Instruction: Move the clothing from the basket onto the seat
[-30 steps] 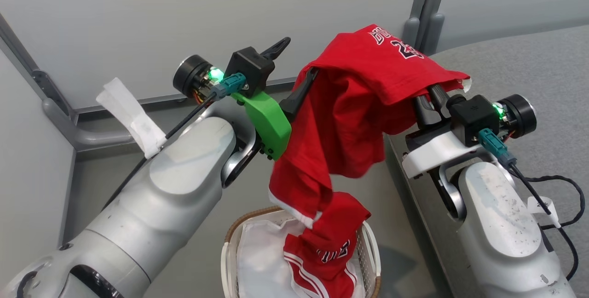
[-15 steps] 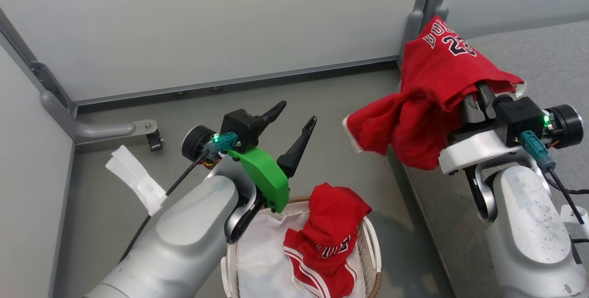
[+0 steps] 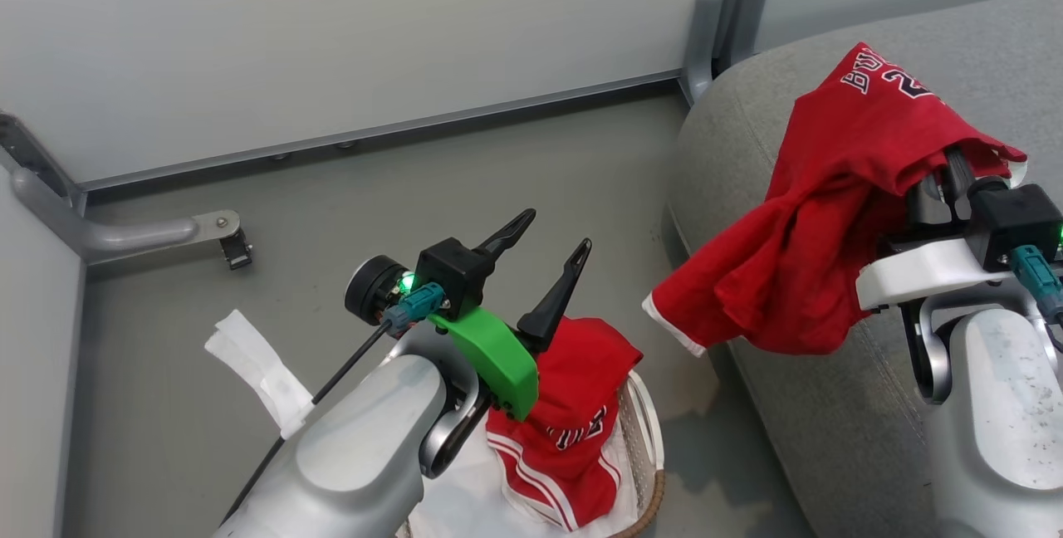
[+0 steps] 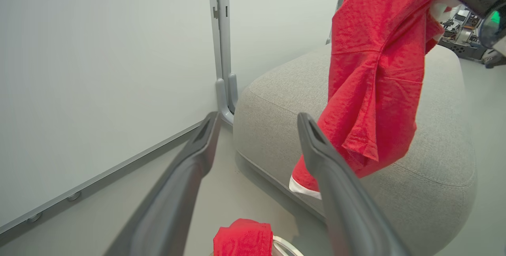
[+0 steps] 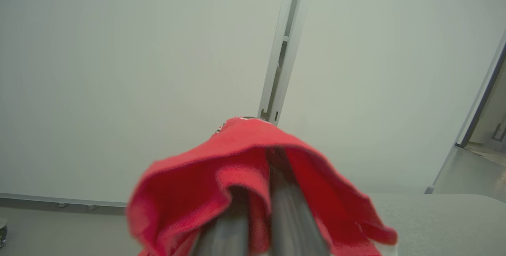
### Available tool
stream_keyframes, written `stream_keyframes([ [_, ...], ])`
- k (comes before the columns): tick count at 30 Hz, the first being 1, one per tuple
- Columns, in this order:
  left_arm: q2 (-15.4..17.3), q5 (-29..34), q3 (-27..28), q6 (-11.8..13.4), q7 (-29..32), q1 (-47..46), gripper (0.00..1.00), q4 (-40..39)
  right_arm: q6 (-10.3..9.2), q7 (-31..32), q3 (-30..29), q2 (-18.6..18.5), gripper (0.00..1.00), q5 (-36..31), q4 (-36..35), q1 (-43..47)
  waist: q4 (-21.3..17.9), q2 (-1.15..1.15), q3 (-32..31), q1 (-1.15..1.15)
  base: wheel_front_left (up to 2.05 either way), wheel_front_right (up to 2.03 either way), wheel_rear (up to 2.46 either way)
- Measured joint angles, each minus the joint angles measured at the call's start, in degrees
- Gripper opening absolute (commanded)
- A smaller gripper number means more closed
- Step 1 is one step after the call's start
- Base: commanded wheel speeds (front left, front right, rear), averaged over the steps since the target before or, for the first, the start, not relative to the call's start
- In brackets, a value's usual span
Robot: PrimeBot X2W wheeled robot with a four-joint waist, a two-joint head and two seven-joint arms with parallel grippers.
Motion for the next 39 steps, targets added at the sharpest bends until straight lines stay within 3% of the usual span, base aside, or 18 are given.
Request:
stream_keyframes([
  [10,-0.9,5.4,2.3,-0.2,0.0,0.9,1.00,-2.1,0.01,0.0,-0.9,-0.8,0.00,-0.7,-1.9,-0.2,-7.1,0.00,3.4,0.00,0.00,0.00,0.00],
  [11,-1.0,6.8,2.5,-0.6,0.0,0.7,1.00,-2.1,0.00,0.0,-1.5,-1.4,0.00,-0.5,-2.0,-0.3,-10.5,0.00,5.1,0.00,0.00,0.00,0.00],
  [13,-1.0,7.3,2.6,-0.7,0.0,0.6,1.00,-2.0,0.01,0.0,-1.6,-1.4,0.00,-0.4,-2.0,-0.2,-12.3,0.00,6.1,0.00,0.00,0.00,0.00],
  [22,-1.3,9.9,2.4,-1.1,0.0,-0.6,1.00,-2.2,0.00,0.0,-2.7,-0.9,0.00,0.5,-1.4,-0.3,-17.2,0.00,11.6,0.00,0.00,0.00,0.00],
  [31,-0.6,11.6,1.7,-1.4,0.0,-3.0,1.00,-3.4,0.01,0.0,-4.2,-2.2,0.00,1.2,6.5,-7.6,-17.2,0.00,17.1,0.00,0.00,0.00,0.00],
  [34,-0.2,12.3,2.0,-1.4,0.0,-3.9,1.00,-4.1,0.00,0.0,-4.6,-4.4,0.00,1.2,8.7,-13.6,-16.1,0.00,18.6,0.00,0.00,0.00,0.00],
  [39,-0.1,13.7,2.0,-1.4,0.0,-4.9,1.00,-5.1,0.01,0.0,-4.8,-11.2,0.00,0.0,12.0,-24.4,-13.0,0.00,21.2,0.00,0.00,0.00,0.00],
])
